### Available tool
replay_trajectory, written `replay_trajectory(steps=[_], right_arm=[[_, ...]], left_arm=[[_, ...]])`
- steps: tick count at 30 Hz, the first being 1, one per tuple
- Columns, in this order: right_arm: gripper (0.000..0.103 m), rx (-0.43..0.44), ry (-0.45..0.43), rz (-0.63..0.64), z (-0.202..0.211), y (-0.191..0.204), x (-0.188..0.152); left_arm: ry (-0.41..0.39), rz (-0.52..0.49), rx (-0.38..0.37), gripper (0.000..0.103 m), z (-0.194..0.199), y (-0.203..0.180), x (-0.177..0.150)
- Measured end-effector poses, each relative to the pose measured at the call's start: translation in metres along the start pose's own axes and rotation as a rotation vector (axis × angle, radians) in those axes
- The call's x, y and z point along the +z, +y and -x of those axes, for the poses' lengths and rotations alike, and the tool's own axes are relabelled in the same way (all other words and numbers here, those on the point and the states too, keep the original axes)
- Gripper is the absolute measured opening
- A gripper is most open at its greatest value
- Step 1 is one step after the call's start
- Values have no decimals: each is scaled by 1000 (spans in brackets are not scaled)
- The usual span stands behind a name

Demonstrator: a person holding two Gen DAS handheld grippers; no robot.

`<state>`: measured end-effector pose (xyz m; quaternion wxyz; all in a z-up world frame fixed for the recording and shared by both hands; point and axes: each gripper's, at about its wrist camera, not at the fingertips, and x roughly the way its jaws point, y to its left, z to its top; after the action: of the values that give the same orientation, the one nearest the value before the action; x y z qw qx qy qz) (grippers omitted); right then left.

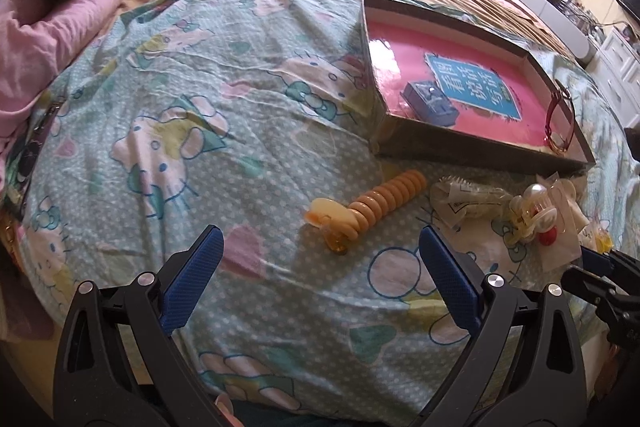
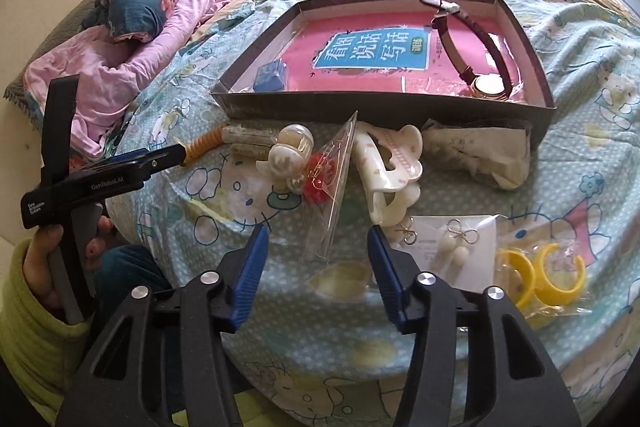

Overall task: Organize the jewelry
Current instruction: 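Grasp the orange coiled hair tie with the left tool while the right tool grasps a clear bag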

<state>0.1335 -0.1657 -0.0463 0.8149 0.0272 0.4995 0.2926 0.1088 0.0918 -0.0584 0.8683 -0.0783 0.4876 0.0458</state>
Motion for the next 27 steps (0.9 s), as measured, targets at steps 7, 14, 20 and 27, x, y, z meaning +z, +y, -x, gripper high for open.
replay_trajectory(steps=[7, 14, 20, 27], right_arm=[[38, 26, 13, -16, -12, -1, 6], [20, 34, 22, -33, -19, -7, 10], [19, 38, 5, -28, -13, -7, 10], [19, 31, -27, -14, 4, -7, 11]], left_arm=[[13, 5, -37, 82, -12, 3, 3], [18, 2, -50, 62, -18, 3, 7], [-8, -9, -40, 37, -14, 1, 9], [-34, 6, -45, 29, -6, 7, 9]])
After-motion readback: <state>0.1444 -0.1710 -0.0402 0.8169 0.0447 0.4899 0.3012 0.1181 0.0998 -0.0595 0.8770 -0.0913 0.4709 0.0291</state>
